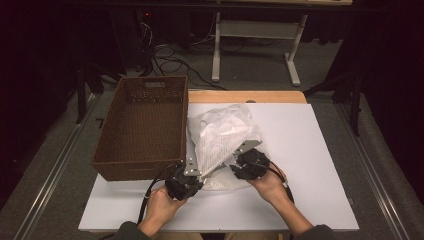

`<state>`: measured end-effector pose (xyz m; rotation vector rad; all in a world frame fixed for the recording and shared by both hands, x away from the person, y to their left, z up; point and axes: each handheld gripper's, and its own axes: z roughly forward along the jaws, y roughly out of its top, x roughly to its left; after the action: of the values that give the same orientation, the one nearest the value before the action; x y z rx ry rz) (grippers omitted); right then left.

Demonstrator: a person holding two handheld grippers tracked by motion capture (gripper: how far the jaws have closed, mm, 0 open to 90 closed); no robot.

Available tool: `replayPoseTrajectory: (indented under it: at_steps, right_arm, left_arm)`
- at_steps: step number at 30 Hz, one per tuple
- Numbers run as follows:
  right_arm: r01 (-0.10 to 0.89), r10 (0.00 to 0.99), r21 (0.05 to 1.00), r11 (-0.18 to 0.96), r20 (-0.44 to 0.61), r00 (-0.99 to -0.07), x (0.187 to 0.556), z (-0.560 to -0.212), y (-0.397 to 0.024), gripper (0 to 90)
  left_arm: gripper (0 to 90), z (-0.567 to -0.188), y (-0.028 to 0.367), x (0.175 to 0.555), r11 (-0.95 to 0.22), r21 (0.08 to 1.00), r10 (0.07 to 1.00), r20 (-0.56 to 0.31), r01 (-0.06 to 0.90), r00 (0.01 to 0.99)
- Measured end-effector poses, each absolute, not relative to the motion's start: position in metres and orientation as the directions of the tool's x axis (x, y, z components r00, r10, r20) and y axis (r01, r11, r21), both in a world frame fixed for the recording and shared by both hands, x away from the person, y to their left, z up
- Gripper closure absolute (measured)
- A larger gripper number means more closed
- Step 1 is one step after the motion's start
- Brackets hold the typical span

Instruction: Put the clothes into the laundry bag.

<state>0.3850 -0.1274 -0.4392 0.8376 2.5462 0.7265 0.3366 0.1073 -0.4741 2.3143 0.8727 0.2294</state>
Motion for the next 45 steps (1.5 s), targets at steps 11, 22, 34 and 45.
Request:
replayPoseTrajectory:
  at_steps: [11,22,34,45]
  right_arm:
    - [0.521,0.7,0.513,0.683,-0.255,-0.666,0.379,-0.463,-0.175,66.8]
    - [0.574,0.738,0.48,0.663,-0.29,-0.61,0.39,-0.487,-0.185,68.9]
    - [0.606,0.789,0.528,0.595,-0.242,-0.564,0.373,-0.476,-0.217,90.0]
    - [0.672,0.811,0.5,0.547,-0.116,-0.574,0.371,-0.479,-0.239,86.3]
  left_arm:
    - [86.0,-0.476,0.107,0.338,-0.575,0.62,0.646,-0.055,0.534,0.761]
    - [85.9,-0.476,0.108,0.338,-0.572,0.622,0.65,-0.053,0.534,0.758]
    - [85.9,-0.473,0.115,0.339,-0.553,0.632,0.664,-0.058,0.543,0.745]
    - [85.3,-0.48,0.119,0.342,-0.541,0.621,0.686,-0.065,0.568,0.725]
